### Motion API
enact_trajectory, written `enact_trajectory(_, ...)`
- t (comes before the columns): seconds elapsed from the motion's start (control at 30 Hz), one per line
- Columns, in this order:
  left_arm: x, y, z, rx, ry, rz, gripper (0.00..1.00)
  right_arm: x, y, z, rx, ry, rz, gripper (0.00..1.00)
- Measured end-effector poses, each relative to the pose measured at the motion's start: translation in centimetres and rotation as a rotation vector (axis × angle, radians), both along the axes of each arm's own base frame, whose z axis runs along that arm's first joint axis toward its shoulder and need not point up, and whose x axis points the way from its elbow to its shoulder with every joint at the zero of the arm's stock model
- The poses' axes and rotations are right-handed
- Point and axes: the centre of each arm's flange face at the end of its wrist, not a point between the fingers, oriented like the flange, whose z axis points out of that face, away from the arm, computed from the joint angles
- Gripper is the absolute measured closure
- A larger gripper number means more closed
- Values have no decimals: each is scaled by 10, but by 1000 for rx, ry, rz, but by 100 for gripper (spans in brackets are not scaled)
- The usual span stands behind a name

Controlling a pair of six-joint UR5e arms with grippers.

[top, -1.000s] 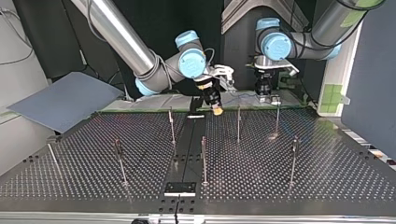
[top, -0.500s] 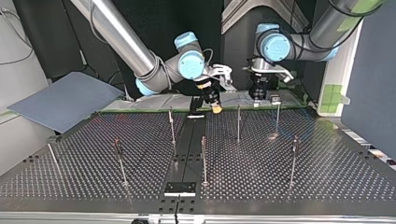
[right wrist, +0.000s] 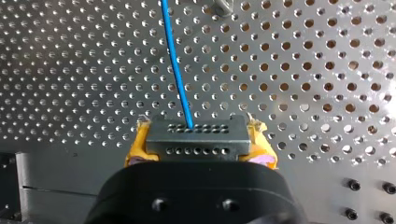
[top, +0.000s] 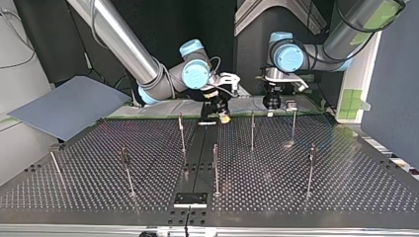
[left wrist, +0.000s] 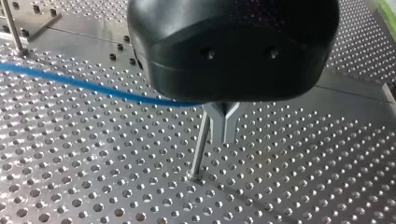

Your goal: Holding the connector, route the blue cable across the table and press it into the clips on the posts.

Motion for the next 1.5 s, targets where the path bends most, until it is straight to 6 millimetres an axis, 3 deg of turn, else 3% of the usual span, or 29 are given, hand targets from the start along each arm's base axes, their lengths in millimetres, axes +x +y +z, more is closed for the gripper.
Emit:
enact_trajectory(0.23,12,-2,4,-8,-18,-21,100,-4,-8,0,-1,-12,-9,100)
enact_trajectory(0.6,37,3,-21,-6,-1,-23,100,-8,-20,-1,-8,-30,-13,100)
enact_trajectory(1.03,77,15,5,-7,-56,-6,100,-16,-41,0,-27,-69,-33,100)
enact_trajectory(1.43,87,22,12,-3,-61,5,100,-26,-60,-12,-21,-76,-53,100)
enact_trajectory(1.5,88,24,13,1,-61,9,83,-29,-63,-12,-22,-77,-57,100)
